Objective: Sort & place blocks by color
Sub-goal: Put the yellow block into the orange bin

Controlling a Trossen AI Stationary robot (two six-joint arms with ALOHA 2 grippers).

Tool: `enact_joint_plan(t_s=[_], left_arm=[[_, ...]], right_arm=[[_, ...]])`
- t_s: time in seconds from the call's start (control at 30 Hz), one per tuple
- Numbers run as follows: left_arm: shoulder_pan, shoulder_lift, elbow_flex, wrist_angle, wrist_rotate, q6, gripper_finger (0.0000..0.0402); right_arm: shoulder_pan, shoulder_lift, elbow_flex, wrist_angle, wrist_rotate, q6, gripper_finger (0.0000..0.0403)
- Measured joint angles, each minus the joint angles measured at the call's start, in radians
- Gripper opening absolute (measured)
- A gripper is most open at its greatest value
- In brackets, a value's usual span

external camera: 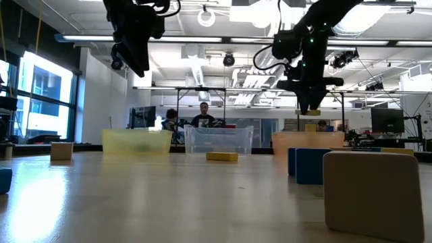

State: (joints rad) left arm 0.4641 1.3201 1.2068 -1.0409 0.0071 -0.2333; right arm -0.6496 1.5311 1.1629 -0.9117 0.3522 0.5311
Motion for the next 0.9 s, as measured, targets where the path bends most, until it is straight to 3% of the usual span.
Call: enact_joint_plan(t_s=[0.33,0.53,0.9], left_arm=[[0.0,0.0,0.0,0.0,-0.006,0.0,0.0174],[0.0,0.0,0.0,0.0,-0.055,0.0,0.0174],[0.0,0.0,0.0,0.001,-0.065,-0.001,0.0174]], right_arm=[[-0.099,0.001,0.0,-0.014,0.055,-0.048,0.0078],[-0.144,0.005,0.0,0.002,0.017,-0.069,0.0078],[-0.14,0.1,0.004,0.039,-0.004,-0.086,0.0078]])
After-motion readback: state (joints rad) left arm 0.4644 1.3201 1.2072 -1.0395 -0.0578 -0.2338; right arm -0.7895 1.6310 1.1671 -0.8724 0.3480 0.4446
